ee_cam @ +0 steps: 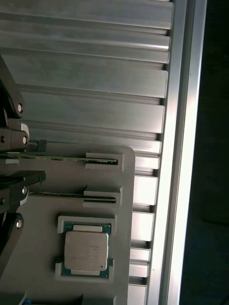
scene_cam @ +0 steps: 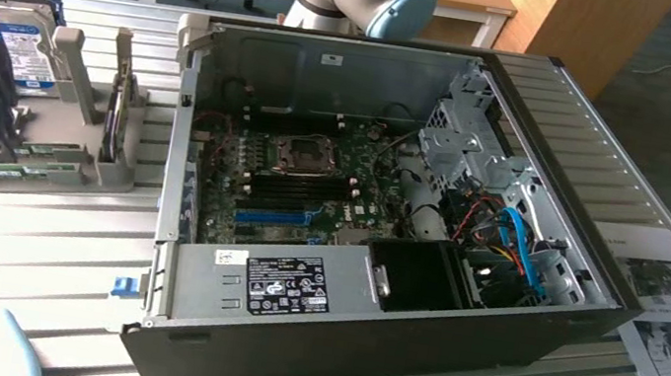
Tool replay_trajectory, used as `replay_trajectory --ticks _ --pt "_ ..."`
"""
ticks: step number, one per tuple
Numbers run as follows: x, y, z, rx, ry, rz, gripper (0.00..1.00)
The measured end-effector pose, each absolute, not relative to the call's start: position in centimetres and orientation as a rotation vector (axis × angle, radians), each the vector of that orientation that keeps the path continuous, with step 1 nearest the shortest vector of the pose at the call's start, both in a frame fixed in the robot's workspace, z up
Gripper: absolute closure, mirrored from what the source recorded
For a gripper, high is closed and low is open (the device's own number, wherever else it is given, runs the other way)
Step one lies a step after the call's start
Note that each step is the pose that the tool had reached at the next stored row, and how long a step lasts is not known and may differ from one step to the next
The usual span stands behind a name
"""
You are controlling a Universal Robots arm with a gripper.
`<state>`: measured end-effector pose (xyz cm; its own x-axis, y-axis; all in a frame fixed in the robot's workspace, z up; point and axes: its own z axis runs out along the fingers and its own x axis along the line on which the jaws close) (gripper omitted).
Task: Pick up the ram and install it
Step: 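Pick up the ram and move it above insertion slot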
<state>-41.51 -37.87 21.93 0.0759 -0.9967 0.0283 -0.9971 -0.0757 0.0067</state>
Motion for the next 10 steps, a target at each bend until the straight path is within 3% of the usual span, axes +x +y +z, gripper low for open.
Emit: replay_trajectory --ticks 10 --pt "-41.51 -37.87 21.30 2.286 -2.119 0.025 0.71"
